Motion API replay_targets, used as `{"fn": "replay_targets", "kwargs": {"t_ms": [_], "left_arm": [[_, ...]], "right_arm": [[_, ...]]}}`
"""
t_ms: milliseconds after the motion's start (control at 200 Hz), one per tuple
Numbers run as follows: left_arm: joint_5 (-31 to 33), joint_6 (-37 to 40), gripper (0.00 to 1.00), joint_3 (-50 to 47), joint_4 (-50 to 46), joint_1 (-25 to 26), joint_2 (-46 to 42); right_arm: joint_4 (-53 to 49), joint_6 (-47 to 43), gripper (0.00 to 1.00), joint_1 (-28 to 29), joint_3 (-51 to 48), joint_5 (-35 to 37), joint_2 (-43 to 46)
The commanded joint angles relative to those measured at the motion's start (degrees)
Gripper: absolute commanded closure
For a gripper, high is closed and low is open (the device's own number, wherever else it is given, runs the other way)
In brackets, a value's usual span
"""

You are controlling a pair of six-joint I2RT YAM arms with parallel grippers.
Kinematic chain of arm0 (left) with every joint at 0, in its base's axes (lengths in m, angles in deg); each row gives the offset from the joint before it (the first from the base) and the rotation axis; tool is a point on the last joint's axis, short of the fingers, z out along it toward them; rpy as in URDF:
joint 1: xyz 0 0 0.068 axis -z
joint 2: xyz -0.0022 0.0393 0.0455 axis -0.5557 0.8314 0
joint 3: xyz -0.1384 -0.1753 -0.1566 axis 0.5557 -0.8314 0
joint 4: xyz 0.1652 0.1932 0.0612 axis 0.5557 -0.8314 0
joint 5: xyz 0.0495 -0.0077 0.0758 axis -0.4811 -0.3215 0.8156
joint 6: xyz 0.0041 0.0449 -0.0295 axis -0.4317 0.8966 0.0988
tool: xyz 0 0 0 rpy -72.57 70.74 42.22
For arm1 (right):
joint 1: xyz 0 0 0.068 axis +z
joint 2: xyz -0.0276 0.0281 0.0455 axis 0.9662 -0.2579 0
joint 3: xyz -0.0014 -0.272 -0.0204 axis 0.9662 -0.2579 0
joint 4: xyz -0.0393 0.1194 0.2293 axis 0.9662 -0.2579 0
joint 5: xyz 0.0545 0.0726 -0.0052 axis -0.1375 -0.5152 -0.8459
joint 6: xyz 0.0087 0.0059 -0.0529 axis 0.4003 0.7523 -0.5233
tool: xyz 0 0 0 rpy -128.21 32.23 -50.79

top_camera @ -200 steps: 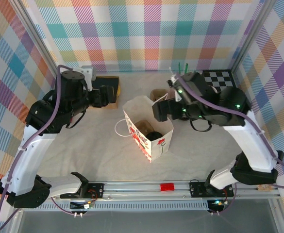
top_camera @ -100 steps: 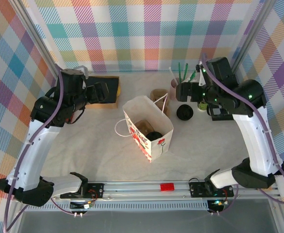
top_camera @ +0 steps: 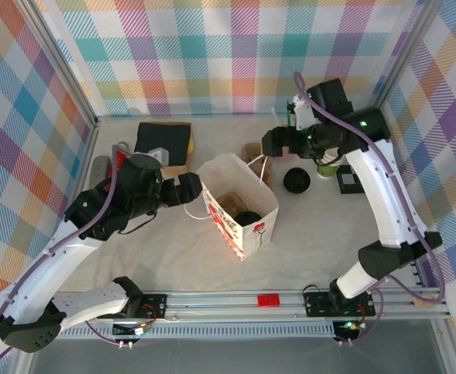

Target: Pack the takeout coffee

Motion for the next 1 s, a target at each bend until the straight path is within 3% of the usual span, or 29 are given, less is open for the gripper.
{"fn": "replay_targets", "kwargs": {"t_ms": [0, 200, 440, 640, 875, 990], "left_arm": [[3.73, -3.64, 0.09, -0.17, 1.53, 2.91, 2.39], [5.33, -4.25, 0.12, -1.12, 2.71, 6.28, 4.89], [5.03, -3.69, 0.42, -1.37, 4.48, 6.25, 7.68], [6.17, -1.79, 0.6, 0.58, 4.09, 5.67, 9.33], [3.88, 0.39, 0.79, 1.56, 4.53, 2.08, 9.79], [2.43, 1.86, 0.84, 2.34, 4.66, -0.32, 9.92]], "right_arm": [[1.76, -2.58, 0.08, 1.56, -0.04, -4.07, -2.95], [1.63, -4.89, 0.16, 3.93, 0.89, -3.05, -7.93], [1.5, -5.57, 0.34, 6.63, 1.19, -1.13, -11.71], [1.77, -5.16, 0.45, 7.72, 0.91, 0.24, -12.36], [1.84, -4.56, 0.68, 8.38, -0.28, 2.03, -12.14], [2.32, -4.04, 0.74, 8.47, -1.79, 2.32, -11.03]]}}
